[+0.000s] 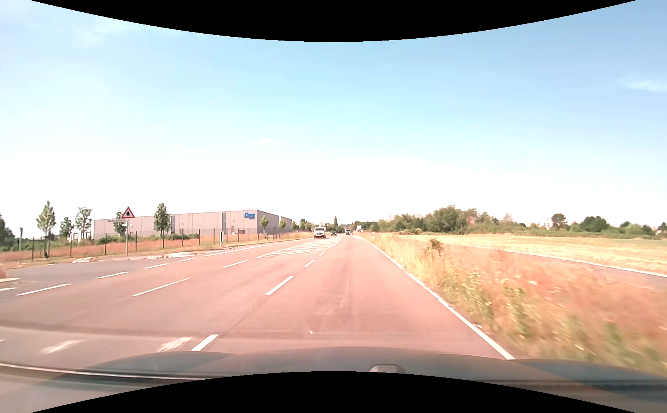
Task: Follow the waypoints while adhering to traffic rules and regulations
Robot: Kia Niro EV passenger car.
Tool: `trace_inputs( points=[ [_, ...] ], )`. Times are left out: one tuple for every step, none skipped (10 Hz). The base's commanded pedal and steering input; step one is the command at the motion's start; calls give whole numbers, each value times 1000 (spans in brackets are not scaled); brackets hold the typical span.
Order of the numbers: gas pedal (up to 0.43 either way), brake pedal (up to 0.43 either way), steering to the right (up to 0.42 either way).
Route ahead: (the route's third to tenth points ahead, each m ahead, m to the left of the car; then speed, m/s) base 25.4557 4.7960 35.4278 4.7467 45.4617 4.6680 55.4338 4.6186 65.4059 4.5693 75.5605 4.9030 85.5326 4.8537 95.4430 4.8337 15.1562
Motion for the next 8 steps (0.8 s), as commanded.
trace_inputs(
  points=[
    [28,0,-6],
    [28,0,-6],
    [28,0,-6],
    [28,0,-6],
    [28,0,-6],
    [28,0,-6],
    [28,0,-6],
    [28,0,-6]
  ],
)
